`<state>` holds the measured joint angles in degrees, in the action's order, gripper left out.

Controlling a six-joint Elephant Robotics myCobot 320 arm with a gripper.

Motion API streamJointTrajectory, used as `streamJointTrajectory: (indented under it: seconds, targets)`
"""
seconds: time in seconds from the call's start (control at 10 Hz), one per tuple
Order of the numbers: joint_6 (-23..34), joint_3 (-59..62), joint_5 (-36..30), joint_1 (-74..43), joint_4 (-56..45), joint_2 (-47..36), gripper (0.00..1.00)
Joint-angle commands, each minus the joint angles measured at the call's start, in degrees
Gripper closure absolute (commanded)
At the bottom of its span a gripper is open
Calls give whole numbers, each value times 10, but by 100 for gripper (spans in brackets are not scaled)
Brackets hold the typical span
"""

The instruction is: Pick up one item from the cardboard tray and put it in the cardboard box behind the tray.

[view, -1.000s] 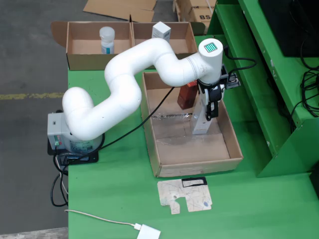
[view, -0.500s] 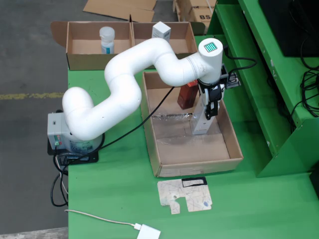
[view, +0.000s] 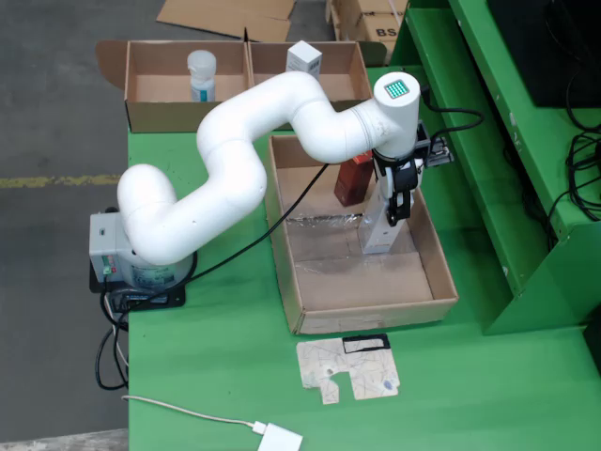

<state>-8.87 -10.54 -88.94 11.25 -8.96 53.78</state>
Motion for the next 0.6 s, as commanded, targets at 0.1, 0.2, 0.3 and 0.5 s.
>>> streamJointTrajectory:
  seconds: [0.1,0.2,0.3,0.5]
  targets:
    - [0,13,0,-4,7,-28,100]
    - [2,-36,-5,-4,30,-60,100]
    - [1,105,-3,-3,-42,0,100]
    - [-1,105,-2,1,-41,-17,100]
